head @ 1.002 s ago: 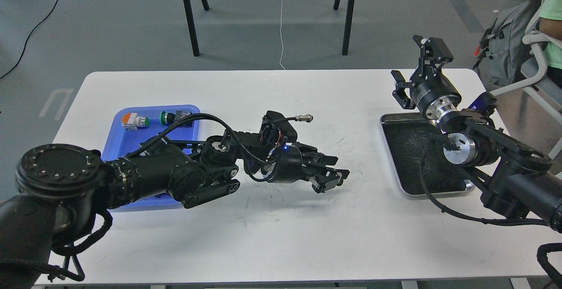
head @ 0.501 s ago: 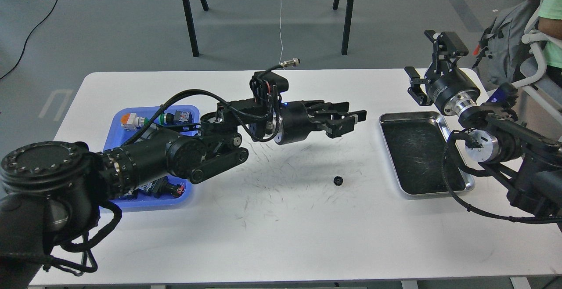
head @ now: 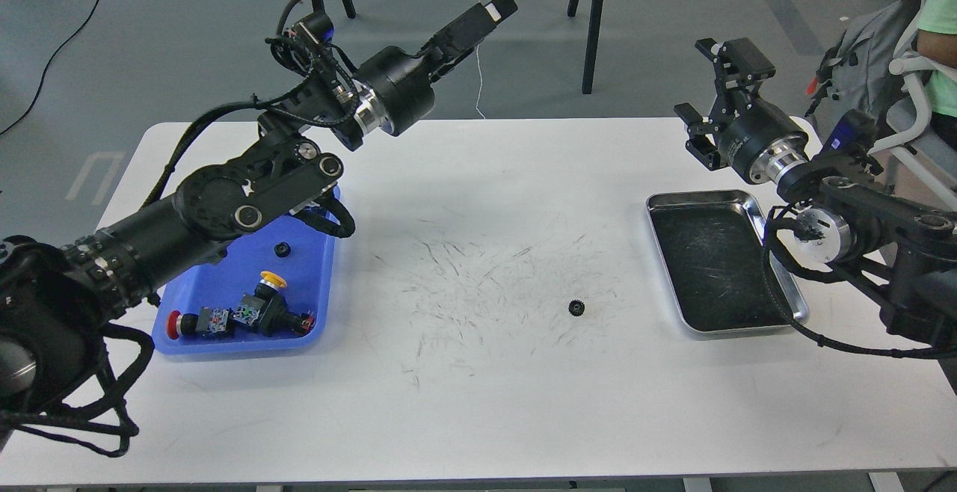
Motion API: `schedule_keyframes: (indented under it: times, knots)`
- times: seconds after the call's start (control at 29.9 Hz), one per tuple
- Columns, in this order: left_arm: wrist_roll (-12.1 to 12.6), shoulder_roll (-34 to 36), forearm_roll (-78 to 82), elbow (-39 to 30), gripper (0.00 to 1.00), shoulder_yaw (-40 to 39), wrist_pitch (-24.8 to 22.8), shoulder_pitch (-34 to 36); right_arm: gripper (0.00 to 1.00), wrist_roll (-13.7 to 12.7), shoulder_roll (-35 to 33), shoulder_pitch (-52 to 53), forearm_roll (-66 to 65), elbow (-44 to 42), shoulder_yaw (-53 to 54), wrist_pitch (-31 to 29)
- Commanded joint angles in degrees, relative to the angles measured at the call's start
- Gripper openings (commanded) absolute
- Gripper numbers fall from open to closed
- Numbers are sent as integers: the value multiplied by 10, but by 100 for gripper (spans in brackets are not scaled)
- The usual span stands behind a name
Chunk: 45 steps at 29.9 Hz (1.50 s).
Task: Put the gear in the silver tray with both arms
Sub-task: 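Retract the left arm and swing the right gripper toward the gear, then lower the right gripper onto the black gear on the table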
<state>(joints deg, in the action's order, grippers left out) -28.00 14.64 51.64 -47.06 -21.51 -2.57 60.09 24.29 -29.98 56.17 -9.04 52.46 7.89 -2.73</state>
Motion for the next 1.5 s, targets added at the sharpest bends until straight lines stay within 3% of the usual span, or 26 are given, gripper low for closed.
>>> schedule_keyframes:
  times: [0.0, 0.17, 0.3, 0.43, 0.8, 0.94, 1.2, 1.47]
  knots:
    - [0, 41, -81, 0, 100, 0, -40, 9, 99, 1, 1, 22, -33, 0, -27, 7]
    - [0, 93, -175, -8, 100, -20, -75, 11, 99, 1, 2, 60, -84, 2, -100, 3]
    - [0, 127, -229, -14, 100, -21, -158, 6, 99, -2, 3, 85, -92, 16, -146, 5]
    - [0, 145, -292, -8, 100, -25, -193, -15, 99, -2, 4, 125, -103, 27, -214, 4]
    - [0, 166, -355, 33, 100, -25, -220, -73, 98, 6, 17, 205, -308, 82, -317, 1]
    - [0, 174, -374, 43, 100, -28, -253, -81, 98, 37, 33, 221, -376, 86, -372, -1]
    - [0, 195, -406, 47, 100, -26, -254, -88, 98, 37, 57, 237, -507, 85, -419, -1]
    - [0, 193, -406, 67, 100, -22, -254, -94, 98, 37, 98, 257, -542, 83, -452, -1]
